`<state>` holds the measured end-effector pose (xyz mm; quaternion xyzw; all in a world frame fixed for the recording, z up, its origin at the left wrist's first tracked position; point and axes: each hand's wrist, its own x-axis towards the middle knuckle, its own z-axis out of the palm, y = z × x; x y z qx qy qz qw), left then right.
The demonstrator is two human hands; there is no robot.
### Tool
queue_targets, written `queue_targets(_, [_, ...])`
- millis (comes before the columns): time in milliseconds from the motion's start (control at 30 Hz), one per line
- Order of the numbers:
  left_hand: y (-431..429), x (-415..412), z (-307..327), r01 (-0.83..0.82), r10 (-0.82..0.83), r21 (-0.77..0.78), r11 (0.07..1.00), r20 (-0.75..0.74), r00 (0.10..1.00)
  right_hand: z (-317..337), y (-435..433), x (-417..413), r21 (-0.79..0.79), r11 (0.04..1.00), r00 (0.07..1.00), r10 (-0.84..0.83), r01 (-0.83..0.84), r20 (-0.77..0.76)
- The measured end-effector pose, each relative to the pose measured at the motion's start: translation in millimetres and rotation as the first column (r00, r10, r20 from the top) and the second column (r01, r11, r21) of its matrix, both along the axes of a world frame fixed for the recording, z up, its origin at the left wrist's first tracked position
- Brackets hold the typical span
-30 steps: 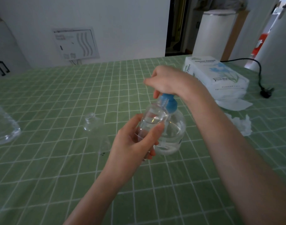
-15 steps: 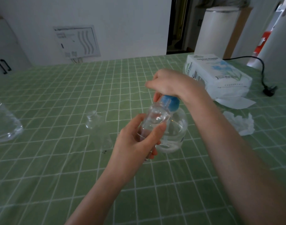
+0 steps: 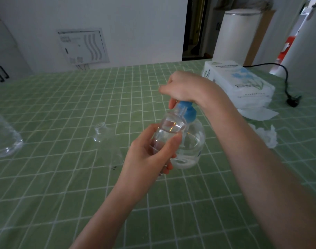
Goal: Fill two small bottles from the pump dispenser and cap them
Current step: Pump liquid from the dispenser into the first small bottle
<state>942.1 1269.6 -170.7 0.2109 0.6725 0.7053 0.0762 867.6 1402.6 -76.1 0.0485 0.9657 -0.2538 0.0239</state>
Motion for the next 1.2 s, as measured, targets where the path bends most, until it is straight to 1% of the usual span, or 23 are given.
queue_targets(200, [1.1, 0.7, -2.4, -0.003, 0.003, -0.002, 1.0, 0.017, 1.0, -8.5, 0.6, -0.1, -0.007, 1.0, 0.999, -0.01, 0.011, 0.044])
queue_targets(500, [0.3, -0.4, 0.7, 0.005, -0.005, -0.002, 1.0, -0.008, 1.0, 1.2, 0.8, -0.8, 0.015, 1.0, 1.0, -0.001, 0.001, -0.016])
queue_targets(600, [-0.2, -1.1, 0.0, -0.001, 0.001, -0.01, 1.0, -0.014, 1.0, 1.4, -0.2, -2.9, 0.028, 1.0, 1.0, 0.001, 0.0, -0.013])
queue_targets(833, [0.9, -0.5, -3.0, 0.002, -0.002, -0.014, 1.0, 0.007, 1.0, -9.4, 2.4, -2.4, 0.0, 1.0, 1.0, 0.007, -0.007, 0.016])
queue_targets(967, [0.1, -0.8, -3.4, 0.002, -0.002, -0.016, 1.0, 0.007, 1.0, -11.3, 1.8, -1.8, -0.008, 1.0, 1.0, -0.001, 0.001, -0.006])
queue_targets(1133, [-0.2, -0.7, -0.9, 0.001, -0.001, -0.009, 1.0, -0.005, 1.0, -3.3, 2.8, -0.8, -0.05, 0.999, 0.997, -0.018, 0.014, -0.077])
queue_targets(1200, [-0.3, -0.5, 0.2, 0.002, -0.002, -0.006, 1.0, -0.008, 1.0, -1.5, 2.9, -1.1, -0.047, 0.999, 0.997, -0.023, 0.019, -0.077])
